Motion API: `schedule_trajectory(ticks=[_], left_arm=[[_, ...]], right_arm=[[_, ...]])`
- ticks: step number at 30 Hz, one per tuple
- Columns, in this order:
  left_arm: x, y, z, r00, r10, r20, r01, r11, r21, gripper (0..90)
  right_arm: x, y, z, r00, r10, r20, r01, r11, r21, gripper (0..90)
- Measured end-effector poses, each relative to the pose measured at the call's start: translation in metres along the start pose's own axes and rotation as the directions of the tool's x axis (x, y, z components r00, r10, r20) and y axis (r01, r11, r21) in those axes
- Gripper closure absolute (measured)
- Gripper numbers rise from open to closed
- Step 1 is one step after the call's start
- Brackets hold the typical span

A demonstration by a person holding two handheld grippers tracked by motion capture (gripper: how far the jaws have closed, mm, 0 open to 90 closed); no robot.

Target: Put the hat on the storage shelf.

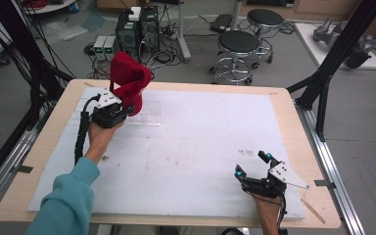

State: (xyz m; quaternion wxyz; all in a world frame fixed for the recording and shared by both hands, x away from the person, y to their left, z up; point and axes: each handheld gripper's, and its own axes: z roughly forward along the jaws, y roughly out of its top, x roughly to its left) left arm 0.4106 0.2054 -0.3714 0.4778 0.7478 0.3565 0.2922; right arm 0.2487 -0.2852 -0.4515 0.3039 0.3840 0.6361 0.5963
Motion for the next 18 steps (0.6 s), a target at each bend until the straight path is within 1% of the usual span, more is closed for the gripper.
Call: schedule_trajectory(ticks=[2, 3, 5, 8, 10, 13, 15, 16, 18], left_arm=[[-0.001, 0.0, 0.0, 1.0, 0.001, -0.004, -0.001, 1.0, -0.001, 84.9], [-0.001, 0.0, 0.0, 1.0, 0.005, -0.003, -0.005, 1.0, -0.003, 84.9], [-0.001, 0.0, 0.001, 1.0, 0.006, -0.006, -0.006, 1.0, -0.003, 84.9], [-0.004, 0.0, 0.003, 0.9998, -0.002, -0.018, 0.003, 1.0, 0.008, 84.9], [-0.007, -0.003, 0.003, 0.9995, -0.004, -0.03, 0.004, 1.0, -0.004, 84.9], [-0.01, -0.011, 0.008, 0.9992, -0.005, -0.041, 0.006, 0.9998, 0.017, 84.9], [-0.01, -0.018, 0.012, 0.9989, -0.018, -0.043, 0.019, 0.9996, 0.023, 85.0], [-0.01, -0.02, 0.013, 0.9989, -0.021, -0.042, 0.023, 0.9991, 0.035, 85.0], [-0.01, -0.022, 0.015, 0.9988, -0.023, -0.044, 0.024, 0.9994, 0.026, 84.9]], right_arm=[[0.002, -0.001, -0.002, 0.9997, -0.022, 0.006, 0.022, 1.0, -0.019, 0.5], [0.003, -0.001, -0.002, 0.9996, -0.026, 0.009, 0.026, 0.999, -0.021, 0.5], [0.004, -0.002, -0.002, 0.9985, -0.054, 0.011, 0.054, 0.998, -0.028, 0.5], [0.005, -0.002, -0.003, 0.9991, -0.041, 0.007, 0.041, 0.999, -0.031, 0.5], [0.003, -0.002, -0.003, 0.9992, -0.039, 0.003, 0.039, 0.998, -0.04, 0.5], [0.003, -0.002, -0.004, 0.9997, -0.026, -0.002, 0.026, 0.999, -0.036, 0.5], [0.003, -0.002, -0.004, 0.9996, -0.027, -0.003, 0.026, 0.999, -0.038, 0.5], [0.003, -0.002, -0.004, 0.9997, -0.026, -0.005, 0.026, 0.999, -0.041, 0.5], [0.002, -0.002, -0.004, 0.9995, -0.031, -0.007, 0.031, 0.999, -0.044, 0.5]])
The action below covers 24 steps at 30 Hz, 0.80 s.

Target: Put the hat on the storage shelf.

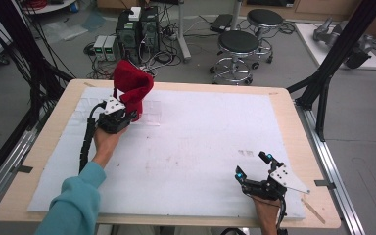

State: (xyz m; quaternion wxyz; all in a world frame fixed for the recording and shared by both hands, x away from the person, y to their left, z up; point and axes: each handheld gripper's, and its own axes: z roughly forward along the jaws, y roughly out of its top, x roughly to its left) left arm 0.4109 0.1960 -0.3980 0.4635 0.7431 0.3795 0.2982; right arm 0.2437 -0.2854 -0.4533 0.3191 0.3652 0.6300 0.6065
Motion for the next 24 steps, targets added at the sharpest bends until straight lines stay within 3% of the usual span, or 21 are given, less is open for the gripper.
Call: schedule_trajectory(ticks=[4, 7, 18, 19, 23, 24], left_arm=[[-0.001, -0.008, -0.001, 0.9999, 0.015, 0.001, -0.015, 0.9997, -0.021, 84.9], [0.0, -0.014, -0.002, 1.0, -0.001, 0.002, 0.001, 0.9996, -0.029, 84.8], [-0.001, -0.019, -0.004, 1.0, -0.001, 0.005, 0.001, 0.9996, -0.029, 83.8], [0.0, -0.019, -0.004, 0.9999, -0.009, 0.005, 0.009, 0.9996, -0.026, 80.9], [0.002, -0.02, -0.007, 0.9993, -0.035, 0.014, 0.036, 0.9989, -0.031, 50.6], [0.004, -0.021, -0.01, 0.9978, -0.062, 0.023, 0.063, 0.9973, -0.039, 43.4]], right_arm=[[-0.001, 0.0, 0.0, 1.0, 0.005, 0.001, -0.005, 1.0, 0.0, 0.5], [-0.001, 0.0, 0.0, 1.0, 0.006, 0.001, -0.006, 1.0, 0.002, 0.5], [0.0, 0.0, 0.0, 0.9998, 0.016, 0.01, -0.016, 1.0, -0.004, 0.5], [0.0, 0.0, -0.001, 0.9999, 0.014, 0.008, -0.014, 1.0, -0.005, 0.5], [0.0, 0.0, -0.001, 0.9999, 0.013, 0.007, -0.013, 1.0, -0.006, 0.5], [0.0, 0.0, -0.001, 0.9999, 0.012, 0.008, -0.012, 1.0, -0.007, 0.5]])
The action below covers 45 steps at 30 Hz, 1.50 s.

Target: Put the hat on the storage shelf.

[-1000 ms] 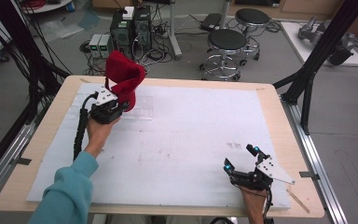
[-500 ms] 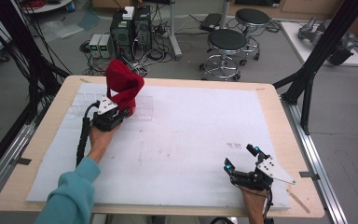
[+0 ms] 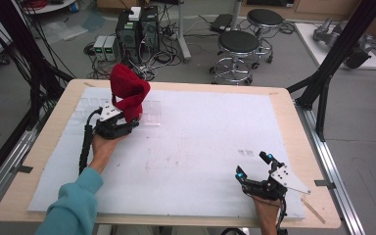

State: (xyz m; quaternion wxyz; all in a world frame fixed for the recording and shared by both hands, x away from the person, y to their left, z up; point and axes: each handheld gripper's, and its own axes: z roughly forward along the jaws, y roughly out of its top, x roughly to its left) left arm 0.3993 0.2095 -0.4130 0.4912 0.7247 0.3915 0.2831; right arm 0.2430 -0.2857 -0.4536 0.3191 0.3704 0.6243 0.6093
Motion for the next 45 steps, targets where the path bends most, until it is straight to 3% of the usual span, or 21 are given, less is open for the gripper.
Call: schedule_trajectory(ticks=[3, 4, 8, 16, 19, 25, 29, 31, 33, 36, 40, 45], left_arm=[[0.004, -0.001, -0.005, 0.9989, -0.038, 0.026, 0.038, 0.9992, 0.011, 23.2], [0.005, -0.002, -0.007, 0.9985, -0.043, 0.035, 0.043, 0.999, 0.01, 22.1], [0.01, -0.007, -0.028, 0.9967, -0.006, 0.081, 0.009, 0.9996, -0.028, 20.6], [0.026, -0.019, -0.082, 0.9958, 0.039, 0.083, -0.03, 0.994, -0.105, 20.4], [0.026, -0.033, -0.102, 0.9934, 0.067, 0.093, -0.055, 0.9905, -0.126, 20.4], [0.024, -0.068, -0.136, 0.9917, 0.069, 0.109, -0.046, 0.9777, -0.205, 18.7], [0.022, -0.084, -0.145, 0.9878, 0.05, 0.148, -0.016, 0.9748, -0.223, 18.1], [0.022, -0.091, -0.148, 0.9877, 0.05, 0.148, -0.012, 0.9693, -0.246, 17.9], [0.023, -0.099, -0.149, 0.9888, 0.027, 0.147, 0.015, 0.9603, -0.278, 17.9], [0.019, -0.102, -0.153, 0.9929, 0.045, 0.11, -0.006, 0.9449, -0.327, 18.1], [0.018, -0.103, -0.154, 0.9943, 0.054, 0.091, -0.02, 0.941, -0.338, 18.1], [0.02, -0.103, -0.154, 0.9961, 0.019, 0.086, 0.011, 0.942, -0.335, 18.2]], right_arm=[[0.0, 0.0, 0.0, 1.0, -0.003, 0.0, 0.003, 1.0, 0.0, 0.5], [0.0, 0.0, 0.0, 1.0, -0.003, 0.0, 0.003, 1.0, 0.001, 0.5], [0.0, 0.0, 0.0, 1.0, -0.002, 0.0, 0.002, 1.0, -0.001, 0.5], [0.0, 0.0, 0.0, 1.0, -0.007, 0.004, 0.007, 1.0, 0.001, 0.5], [0.0, 0.0, 0.0, 1.0, 0.0, 0.006, 0.0, 1.0, 0.003, 0.5], [0.001, 0.0, 0.0, 0.9999, -0.003, 0.013, 0.003, 1.0, 0.002, 0.5], [0.001, 0.0, 0.0, 0.9999, -0.001, 0.014, 0.001, 1.0, 0.002, 0.5], [0.0, 0.0, 0.0, 0.9999, -0.003, 0.016, 0.003, 1.0, -0.002, 0.5], [0.0, 0.0, 0.0, 0.9999, 0.001, 0.014, -0.001, 1.0, 0.002, 0.5], [0.001, 0.0, 0.0, 0.9998, -0.01, 0.015, 0.01, 1.0, -0.001, 0.5], [0.001, 0.0, 0.0, 0.9999, -0.004, 0.015, 0.004, 1.0, -0.003, 0.5], [0.001, 0.0, 0.0, 0.9998, -0.011, 0.016, 0.011, 1.0, -0.005, 0.5]])
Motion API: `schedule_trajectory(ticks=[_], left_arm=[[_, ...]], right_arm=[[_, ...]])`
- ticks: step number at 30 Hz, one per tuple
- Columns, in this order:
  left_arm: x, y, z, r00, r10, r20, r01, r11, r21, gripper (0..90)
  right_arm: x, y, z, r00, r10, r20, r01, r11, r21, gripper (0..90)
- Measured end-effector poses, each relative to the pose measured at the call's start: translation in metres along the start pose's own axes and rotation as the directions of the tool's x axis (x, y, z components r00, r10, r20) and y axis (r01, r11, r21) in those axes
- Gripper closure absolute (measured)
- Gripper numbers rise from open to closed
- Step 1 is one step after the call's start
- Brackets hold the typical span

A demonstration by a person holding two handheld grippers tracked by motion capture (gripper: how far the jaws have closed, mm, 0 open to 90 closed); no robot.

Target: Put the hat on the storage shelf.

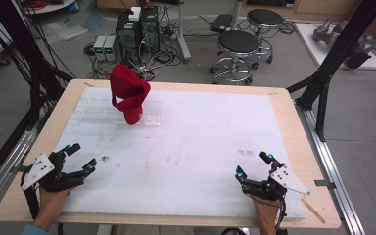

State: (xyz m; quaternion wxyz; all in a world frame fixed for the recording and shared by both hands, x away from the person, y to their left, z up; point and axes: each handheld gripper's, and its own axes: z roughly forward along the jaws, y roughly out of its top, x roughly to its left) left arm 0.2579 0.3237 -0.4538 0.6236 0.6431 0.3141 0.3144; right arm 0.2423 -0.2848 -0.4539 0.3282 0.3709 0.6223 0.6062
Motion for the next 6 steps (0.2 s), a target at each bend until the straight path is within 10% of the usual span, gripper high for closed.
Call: schedule_trajectory(ticks=[6], left_arm=[[-0.0002, -0.0002, -0.0005, 1.0, 0.001, -0.003, -0.001, 1.0, -0.005, 18.1]], right_arm=[[0.0001, 0.0, -0.0001, 1.0, 0.003, -0.001, -0.003, 1.0, 0.0, 0.5]])
